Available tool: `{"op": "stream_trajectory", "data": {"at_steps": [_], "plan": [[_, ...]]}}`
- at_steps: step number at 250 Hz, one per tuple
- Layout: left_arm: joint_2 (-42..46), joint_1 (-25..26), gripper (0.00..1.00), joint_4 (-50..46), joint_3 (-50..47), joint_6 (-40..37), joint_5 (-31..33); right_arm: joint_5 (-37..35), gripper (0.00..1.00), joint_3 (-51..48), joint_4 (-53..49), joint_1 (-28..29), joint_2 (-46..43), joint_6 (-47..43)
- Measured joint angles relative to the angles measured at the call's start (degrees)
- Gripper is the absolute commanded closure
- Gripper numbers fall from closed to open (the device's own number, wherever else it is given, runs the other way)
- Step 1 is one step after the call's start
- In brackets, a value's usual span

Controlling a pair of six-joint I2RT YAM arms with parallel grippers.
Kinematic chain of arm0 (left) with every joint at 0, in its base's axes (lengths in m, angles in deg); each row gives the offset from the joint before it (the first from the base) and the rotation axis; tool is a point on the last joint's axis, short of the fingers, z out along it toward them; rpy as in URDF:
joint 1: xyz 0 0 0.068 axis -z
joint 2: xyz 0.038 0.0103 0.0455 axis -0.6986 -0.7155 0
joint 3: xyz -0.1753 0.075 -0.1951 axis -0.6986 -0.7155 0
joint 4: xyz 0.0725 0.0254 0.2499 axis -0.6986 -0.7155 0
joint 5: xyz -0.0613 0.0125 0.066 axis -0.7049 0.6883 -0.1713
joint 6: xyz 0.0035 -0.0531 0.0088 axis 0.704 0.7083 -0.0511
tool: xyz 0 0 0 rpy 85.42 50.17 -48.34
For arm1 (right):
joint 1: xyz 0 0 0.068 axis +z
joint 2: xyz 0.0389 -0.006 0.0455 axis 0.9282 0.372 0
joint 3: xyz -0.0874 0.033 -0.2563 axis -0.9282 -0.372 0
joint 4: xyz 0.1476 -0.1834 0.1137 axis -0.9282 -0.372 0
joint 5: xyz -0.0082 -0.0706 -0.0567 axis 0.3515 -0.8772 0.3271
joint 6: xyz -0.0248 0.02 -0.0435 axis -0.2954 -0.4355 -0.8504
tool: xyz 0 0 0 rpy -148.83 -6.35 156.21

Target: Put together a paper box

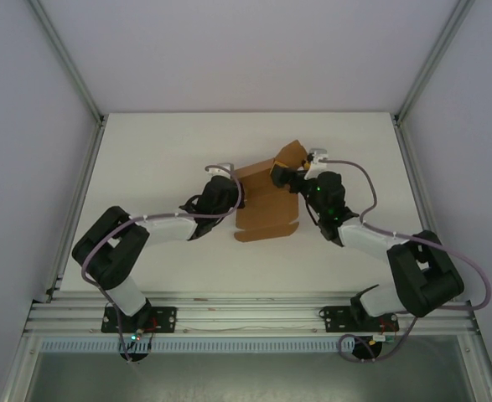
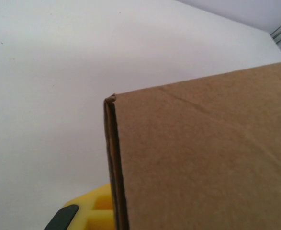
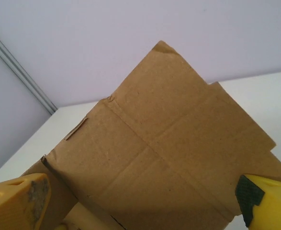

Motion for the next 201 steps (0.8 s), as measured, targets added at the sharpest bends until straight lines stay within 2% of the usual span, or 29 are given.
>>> {"op": "stream_trajectory", "data": {"at_steps": [40,128,162,201], "plan": [[1.9,0.5,1.0,0.8,0.0,0.0,0.1,-2.9,0.0,-1.6,-6.3,0.7,-8.0,-1.1],[5.2,0.9,1.0,0.5,0.0,-0.7,4.6,-16.9,0.0,-6.6,-27.8,-1.2,-31.8,-0.5],[5.5,0.9,1.0,-0.3,0.0,-0.7,5.7,-18.3,0.0,-7.8,-33.9,-2.4,-33.9,0.7],[5.5,0.9,1.0,-1.0,0.0,-0.7,5.8,-17.6,0.0,-7.8,-34.8,-2.4,-30.5,1.1]]}}
